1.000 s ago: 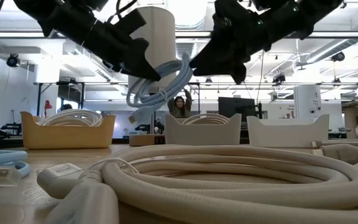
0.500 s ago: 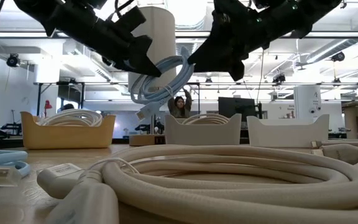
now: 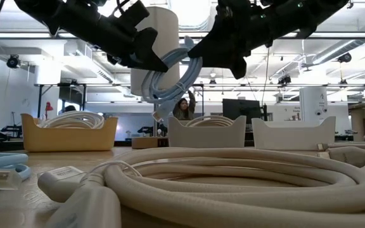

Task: Sort HDMI cables
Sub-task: Put the top blue HDMI cable into the white bin

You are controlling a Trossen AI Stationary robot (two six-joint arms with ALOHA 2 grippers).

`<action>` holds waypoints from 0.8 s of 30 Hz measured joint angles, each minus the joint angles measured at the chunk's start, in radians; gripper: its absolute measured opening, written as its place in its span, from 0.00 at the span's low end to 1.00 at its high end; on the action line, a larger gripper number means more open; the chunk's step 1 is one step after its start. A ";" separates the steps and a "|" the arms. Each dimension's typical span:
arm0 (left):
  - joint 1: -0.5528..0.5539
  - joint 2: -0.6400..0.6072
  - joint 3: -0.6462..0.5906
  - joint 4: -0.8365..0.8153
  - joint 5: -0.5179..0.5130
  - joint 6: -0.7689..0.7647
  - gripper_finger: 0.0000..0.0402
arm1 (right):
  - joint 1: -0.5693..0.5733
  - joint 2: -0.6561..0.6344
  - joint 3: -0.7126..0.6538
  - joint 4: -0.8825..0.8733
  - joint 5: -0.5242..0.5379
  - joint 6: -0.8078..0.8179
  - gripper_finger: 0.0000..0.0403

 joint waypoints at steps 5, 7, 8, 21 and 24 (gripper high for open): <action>0.000 0.000 0.000 0.000 0.002 -0.001 0.07 | -0.001 0.000 0.000 -0.001 -0.001 -0.031 0.25; 0.000 0.000 0.000 0.000 0.006 -0.001 0.07 | -0.001 0.000 0.000 -0.002 -0.001 -0.054 0.23; 0.000 0.000 0.000 0.000 0.007 -0.001 0.07 | -0.001 0.000 0.000 -0.002 -0.001 -0.056 0.23; 0.000 -0.001 0.000 -0.011 0.009 0.000 0.09 | -0.003 0.001 0.000 -0.010 0.023 -0.059 0.11; -0.001 -0.001 0.000 -0.018 0.017 0.000 0.12 | -0.004 -0.001 0.000 -0.028 0.023 -0.061 0.11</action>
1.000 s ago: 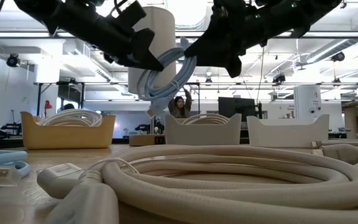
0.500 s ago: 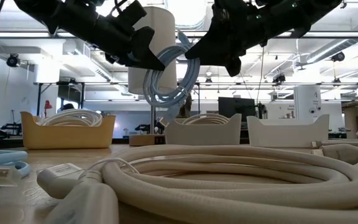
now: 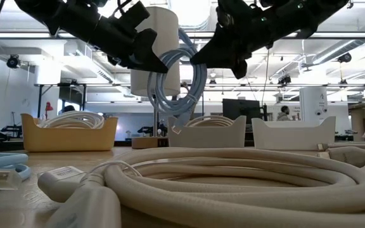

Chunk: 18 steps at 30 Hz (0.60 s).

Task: Sort HDMI cables
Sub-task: Put the top blue HDMI cable into the white bin

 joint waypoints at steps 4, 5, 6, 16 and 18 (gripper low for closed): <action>0.000 0.000 0.000 -0.009 0.003 -0.002 0.19 | -0.001 -0.015 0.000 -0.032 0.001 0.002 0.11; 0.000 0.000 0.000 -0.013 0.003 -0.003 0.21 | -0.001 -0.019 0.000 -0.035 0.001 0.002 0.11; 0.000 0.000 0.000 -0.015 0.003 -0.007 0.23 | -0.001 -0.023 0.000 -0.036 0.001 0.003 0.11; -0.001 0.000 0.000 -0.024 0.000 -0.028 0.35 | -0.001 -0.138 0.043 -0.393 0.009 0.043 0.12; -0.001 0.000 0.000 -0.025 -0.001 -0.028 0.35 | -0.001 -0.166 0.070 -0.512 0.009 0.072 0.12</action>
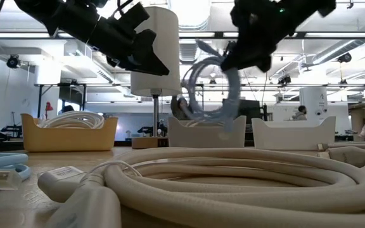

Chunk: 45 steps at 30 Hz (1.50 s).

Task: Sort HDMI cables
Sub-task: Put the top blue HDMI cable into the white bin

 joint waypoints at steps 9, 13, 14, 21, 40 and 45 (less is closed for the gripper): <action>0.001 0.000 -0.002 -0.012 -0.003 -0.002 0.35 | -0.008 -0.136 0.221 -0.568 0.079 -0.007 0.12; 0.001 0.000 -0.002 -0.020 -0.004 -0.003 0.35 | -0.037 -0.166 0.329 -0.842 0.187 -0.006 0.12; 0.001 0.000 -0.002 -0.020 -0.004 -0.003 0.35 | -0.051 -0.170 0.351 -0.896 0.198 -0.006 0.12; 0.001 0.000 -0.002 -0.023 -0.005 -0.004 0.35 | -0.197 -0.183 0.413 -1.052 0.210 -0.074 0.12; 0.001 0.000 -0.002 -0.037 -0.005 -0.004 0.35 | -0.585 -0.073 0.354 -0.977 -0.133 -0.471 0.12; 0.001 0.000 -0.002 -0.045 -0.005 -0.004 0.35 | -0.635 0.001 0.332 -0.974 -0.257 -0.546 0.12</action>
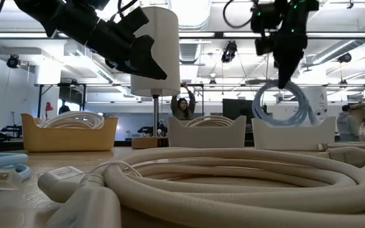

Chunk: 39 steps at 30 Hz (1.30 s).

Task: Sort HDMI cables
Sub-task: Put the top blue HDMI cable into the white bin, then put the brown HDMI cable into the gray bin

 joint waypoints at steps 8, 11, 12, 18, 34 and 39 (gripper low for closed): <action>0.000 0.000 -0.001 -0.040 -0.001 -0.003 0.35 | -0.076 0.092 -0.004 0.005 -0.041 -0.123 0.12; 0.000 0.000 -0.001 -0.046 -0.001 -0.003 0.35 | -0.104 0.123 -0.005 0.005 -0.042 -0.133 0.12; 0.000 0.000 -0.001 -0.046 -0.001 -0.003 0.35 | -0.112 0.133 -0.006 0.003 -0.042 -0.149 0.12; 0.000 0.001 -0.001 -0.046 -0.001 -0.003 0.35 | -0.134 0.176 -0.006 0.004 -0.043 -0.233 0.12; 0.001 0.001 -0.001 -0.046 -0.001 0.001 0.35 | -0.175 0.199 -0.007 0.027 0.053 -0.252 0.31; 0.002 0.001 -0.001 -0.050 -0.001 0.008 0.35 | -0.173 0.184 -0.007 0.027 0.056 -0.211 0.33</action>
